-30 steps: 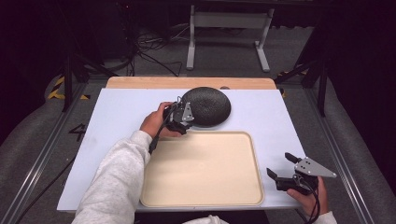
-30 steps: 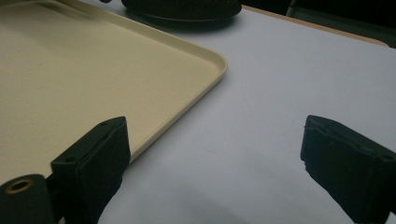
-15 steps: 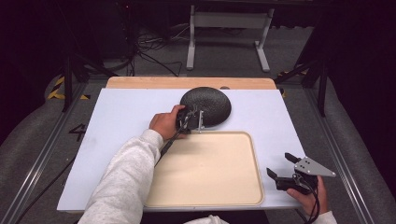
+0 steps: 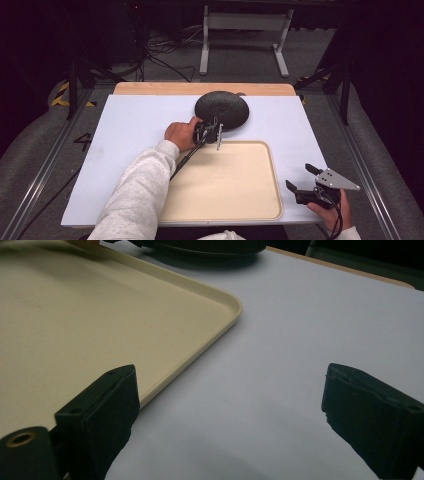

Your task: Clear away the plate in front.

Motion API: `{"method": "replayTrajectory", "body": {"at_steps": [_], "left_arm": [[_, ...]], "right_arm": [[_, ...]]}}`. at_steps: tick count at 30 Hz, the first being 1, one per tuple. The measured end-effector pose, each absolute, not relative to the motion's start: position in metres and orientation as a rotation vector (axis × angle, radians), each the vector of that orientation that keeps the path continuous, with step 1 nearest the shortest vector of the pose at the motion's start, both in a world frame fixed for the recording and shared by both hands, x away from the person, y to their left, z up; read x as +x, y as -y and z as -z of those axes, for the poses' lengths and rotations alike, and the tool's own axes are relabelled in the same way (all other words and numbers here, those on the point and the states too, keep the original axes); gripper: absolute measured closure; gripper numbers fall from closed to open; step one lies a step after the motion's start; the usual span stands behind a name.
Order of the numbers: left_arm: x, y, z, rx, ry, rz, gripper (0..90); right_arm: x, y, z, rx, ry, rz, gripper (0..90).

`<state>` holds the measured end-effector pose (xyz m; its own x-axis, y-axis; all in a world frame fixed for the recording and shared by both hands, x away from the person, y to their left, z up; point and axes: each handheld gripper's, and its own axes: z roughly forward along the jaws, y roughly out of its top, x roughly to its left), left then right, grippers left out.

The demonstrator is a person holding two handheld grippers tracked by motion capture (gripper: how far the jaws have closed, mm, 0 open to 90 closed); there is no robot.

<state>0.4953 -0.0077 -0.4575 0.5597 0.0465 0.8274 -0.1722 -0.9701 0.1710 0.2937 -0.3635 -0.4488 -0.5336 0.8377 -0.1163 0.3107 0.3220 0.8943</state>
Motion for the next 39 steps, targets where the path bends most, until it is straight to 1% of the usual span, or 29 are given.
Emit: {"method": "replayTrajectory", "body": {"at_steps": [1,3,4,5,13,16,18,21,27,29,31,35,39], "left_arm": [[0.495,0.006,0.454,2.541,0.086,-1.386,81.6],[0.495,0.005,0.45,2.541,0.082,-1.378,85.7],[0.495,0.005,0.449,2.536,0.09,-1.396,87.2],[0.495,0.004,0.446,2.527,0.076,-1.376,87.6],[0.488,0.012,0.44,2.501,0.061,-1.388,86.8],[0.485,0.013,0.436,2.492,0.066,-1.416,86.1],[0.484,0.012,0.433,2.485,0.05,-1.404,85.7],[0.483,0.009,0.429,2.47,0.017,-1.428,84.9],[0.477,0.003,0.422,2.48,0.014,-1.45,84.1],[0.476,0.002,0.42,2.487,0.016,-1.435,84.2],[0.47,-0.002,0.417,2.492,-0.001,-1.446,83.9],[0.455,-0.011,0.414,2.496,0.049,-1.511,84.2],[0.441,-0.02,0.404,2.476,0.055,-1.525,83.8]], "right_arm": [[0.293,0.364,0.448,1.006,-2.004,-1.171,9.1],[0.293,0.364,0.448,1.005,-2.001,-1.169,9.1],[0.292,0.365,0.448,1.006,-2.001,-1.166,9.1],[0.292,0.364,0.448,1.003,-2.004,-1.167,9.1],[0.292,0.361,0.449,0.994,-2.025,-1.167,9.3],[0.291,0.362,0.448,0.995,-2.02,-1.166,9.3],[0.291,0.362,0.448,0.993,-2.021,-1.164,9.3],[0.292,0.362,0.449,0.997,-2.029,-1.159,9.3],[0.292,0.362,0.449,0.999,-2.027,-1.159,9.4],[0.292,0.362,0.449,1.001,-2.025,-1.159,9.4],[0.292,0.362,0.449,0.999,-2.025,-1.159,9.4],[0.292,0.362,0.449,0.995,-2.031,-1.158,9.5],[0.292,0.361,0.448,0.993,-2.029,-1.158,9.5]]}}
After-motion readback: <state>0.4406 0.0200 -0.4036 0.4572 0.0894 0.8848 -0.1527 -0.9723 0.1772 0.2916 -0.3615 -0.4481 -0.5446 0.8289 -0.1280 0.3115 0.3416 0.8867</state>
